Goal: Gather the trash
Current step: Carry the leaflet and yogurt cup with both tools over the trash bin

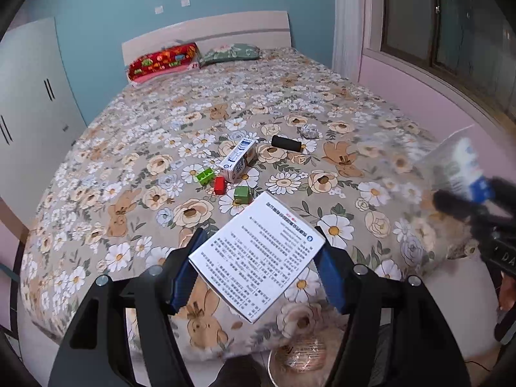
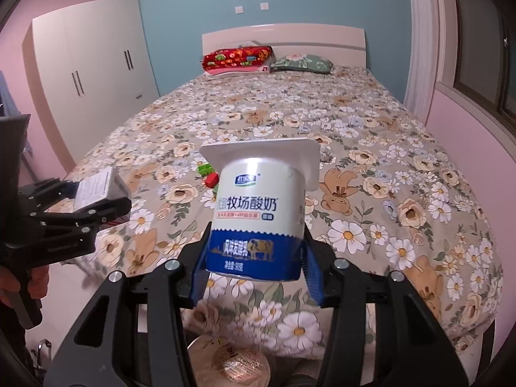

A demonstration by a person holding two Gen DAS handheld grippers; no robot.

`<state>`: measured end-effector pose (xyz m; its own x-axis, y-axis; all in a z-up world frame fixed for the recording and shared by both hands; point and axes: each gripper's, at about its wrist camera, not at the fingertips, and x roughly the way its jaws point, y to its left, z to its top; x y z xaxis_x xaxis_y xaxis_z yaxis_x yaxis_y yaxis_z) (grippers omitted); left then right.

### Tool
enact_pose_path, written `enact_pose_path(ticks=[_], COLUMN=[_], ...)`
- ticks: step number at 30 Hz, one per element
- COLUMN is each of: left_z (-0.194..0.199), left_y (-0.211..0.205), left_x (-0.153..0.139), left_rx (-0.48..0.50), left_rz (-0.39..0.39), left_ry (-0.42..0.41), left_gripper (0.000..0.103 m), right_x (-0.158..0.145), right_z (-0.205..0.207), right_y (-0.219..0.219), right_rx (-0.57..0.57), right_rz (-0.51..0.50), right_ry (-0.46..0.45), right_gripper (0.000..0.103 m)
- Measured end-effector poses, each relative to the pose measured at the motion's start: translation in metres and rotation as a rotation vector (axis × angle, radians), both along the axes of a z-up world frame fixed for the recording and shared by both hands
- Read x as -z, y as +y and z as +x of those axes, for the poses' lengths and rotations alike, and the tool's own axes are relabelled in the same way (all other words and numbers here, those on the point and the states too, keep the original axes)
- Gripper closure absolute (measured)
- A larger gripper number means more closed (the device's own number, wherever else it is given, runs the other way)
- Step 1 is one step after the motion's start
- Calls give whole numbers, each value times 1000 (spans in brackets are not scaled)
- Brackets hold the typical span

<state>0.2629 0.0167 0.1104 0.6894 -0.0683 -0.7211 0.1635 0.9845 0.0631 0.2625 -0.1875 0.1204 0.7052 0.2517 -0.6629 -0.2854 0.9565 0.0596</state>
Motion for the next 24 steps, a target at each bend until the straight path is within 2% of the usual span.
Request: enact_pose_path(ticks=[5,11,17,24], left_z=[-41,-79,-101,-113], left_y=[-7,-9,-2,1], left_x=[0,17,45,99], left_rx=[1,6,5,19], left_rz=[21,15,1,-32], left_ry=[-18,4,49,153], left_gripper=[36,36,36,36], right_x=[-6,7,41,94], right_z=[-37,-69,-87,-98], right_y=[-4,-2,2,10], right_rx=[-33,-73,-96,-111], right_rz=[-16,-29,-56,-85], right_ry=[-20,-10,47,147], right_gripper=[53,53,53,53])
